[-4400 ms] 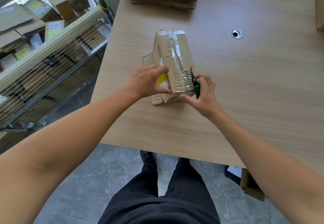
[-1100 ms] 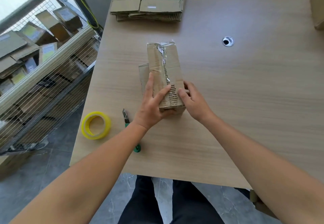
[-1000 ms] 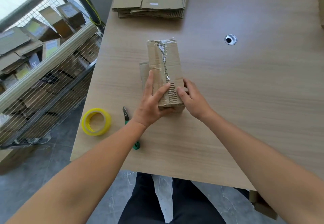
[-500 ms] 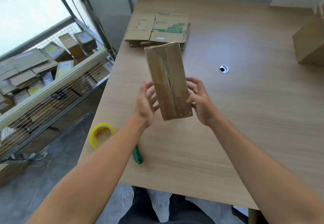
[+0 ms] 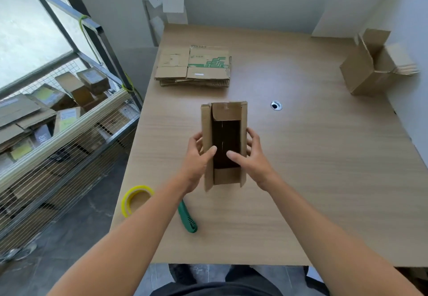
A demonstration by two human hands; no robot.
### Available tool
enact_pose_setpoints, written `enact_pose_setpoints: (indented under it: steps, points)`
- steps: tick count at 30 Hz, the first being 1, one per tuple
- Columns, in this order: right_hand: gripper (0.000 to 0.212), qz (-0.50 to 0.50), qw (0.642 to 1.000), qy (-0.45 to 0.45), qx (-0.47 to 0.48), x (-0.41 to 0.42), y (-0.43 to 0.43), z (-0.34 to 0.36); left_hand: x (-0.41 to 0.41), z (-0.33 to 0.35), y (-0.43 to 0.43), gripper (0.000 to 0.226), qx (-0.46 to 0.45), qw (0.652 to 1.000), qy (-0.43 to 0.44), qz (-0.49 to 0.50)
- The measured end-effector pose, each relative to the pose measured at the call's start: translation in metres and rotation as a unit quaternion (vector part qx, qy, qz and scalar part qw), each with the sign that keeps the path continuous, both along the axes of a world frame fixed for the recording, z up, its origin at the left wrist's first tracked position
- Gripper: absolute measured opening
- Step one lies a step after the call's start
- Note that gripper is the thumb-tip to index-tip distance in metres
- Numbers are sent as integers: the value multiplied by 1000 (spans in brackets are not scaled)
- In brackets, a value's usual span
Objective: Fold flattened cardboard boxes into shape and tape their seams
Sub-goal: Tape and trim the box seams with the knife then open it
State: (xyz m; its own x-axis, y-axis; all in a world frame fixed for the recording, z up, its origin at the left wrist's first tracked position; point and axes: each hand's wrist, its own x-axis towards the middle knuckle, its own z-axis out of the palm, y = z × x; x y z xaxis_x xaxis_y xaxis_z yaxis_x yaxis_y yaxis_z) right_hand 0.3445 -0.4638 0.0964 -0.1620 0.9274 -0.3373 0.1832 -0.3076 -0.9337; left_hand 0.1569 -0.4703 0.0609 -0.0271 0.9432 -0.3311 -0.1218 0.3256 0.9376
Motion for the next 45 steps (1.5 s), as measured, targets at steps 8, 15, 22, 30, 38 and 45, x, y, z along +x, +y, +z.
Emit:
enact_pose_setpoints:
  steps: [8,15,22,30,38,45]
  points:
    - [87,-23,964,-195,180,-5,9,-33,0,-25,10,90,245,858,452,19]
    - [39,33,942,-286,171,28,35,-47,-9,-22,58,95,78,742,616,-252]
    - [110,154,905,-381,110,40,20,-51,-19,-34,21,143,89,700,598,-380]
    - [129,268,787,-523,187,62,5,-62,-2,-24,5,107,118,758,572,-290]
    - [126,275,835,-450,158,58,7,-67,19,-11,136,73,216,663,678,-234]
    - [125,264,827,-479,133,53,6,-59,7,-17,159,89,133,662,671,-306]
